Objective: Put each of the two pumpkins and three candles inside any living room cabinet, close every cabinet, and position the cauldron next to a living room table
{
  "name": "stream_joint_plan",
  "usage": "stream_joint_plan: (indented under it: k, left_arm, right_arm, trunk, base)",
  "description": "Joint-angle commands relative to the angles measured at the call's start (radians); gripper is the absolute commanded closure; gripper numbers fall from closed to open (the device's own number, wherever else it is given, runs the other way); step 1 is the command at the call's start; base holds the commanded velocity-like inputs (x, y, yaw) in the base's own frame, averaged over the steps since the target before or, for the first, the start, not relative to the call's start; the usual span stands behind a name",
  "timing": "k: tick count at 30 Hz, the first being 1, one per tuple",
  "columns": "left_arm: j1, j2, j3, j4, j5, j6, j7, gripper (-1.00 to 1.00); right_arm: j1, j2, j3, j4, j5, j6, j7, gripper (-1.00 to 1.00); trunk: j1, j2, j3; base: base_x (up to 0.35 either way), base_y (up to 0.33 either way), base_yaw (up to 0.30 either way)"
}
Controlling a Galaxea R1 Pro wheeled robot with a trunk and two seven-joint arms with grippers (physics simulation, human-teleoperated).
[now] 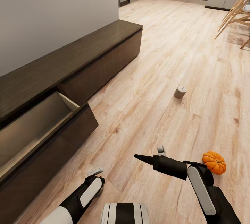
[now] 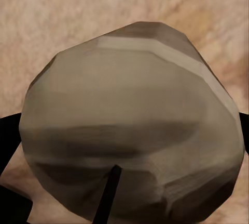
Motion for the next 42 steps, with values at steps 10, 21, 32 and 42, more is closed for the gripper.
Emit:
stream_joint_plan:
  k: [10, 21, 32, 42]
  left_arm:
    - [-0.001, 0.001, -0.001, -0.007, 0.004, 0.009, 0.005, 1.00]
    - [-0.001, 0.009, 0.010, -0.089, 0.014, 0.024, 0.005, 1.00]
    - [0.005, 0.027, 0.012, -0.228, 0.059, 0.115, 0.006, 1.00]
    - [0.009, 0.101, 0.023, -0.342, 0.237, 0.177, 0.010, 1.00]
  right_arm:
    - [-0.001, 0.001, 0.000, 0.001, -0.004, 0.004, 0.003, -1.00]
    - [0.000, 0.002, 0.000, 0.003, -0.006, 0.004, 0.003, -1.00]
    - [-0.001, 0.001, -0.003, 0.003, -0.007, 0.004, 0.003, -1.00]
    - [-0.001, 0.000, -0.003, 0.002, -0.020, 0.004, 0.002, -1.00]
  trunk:
    - [-0.005, 0.002, 0.038]
    - [-0.010, 0.005, 0.081]
    - [-0.015, 0.007, 0.123]
    - [-0.019, 0.010, 0.162]
  base:
    - [0.000, 0.000, 0.000]
    - [0.000, 0.000, 0.000]
    - [0.000, 0.000, 0.000]
    - [0.000, 0.000, 0.000]
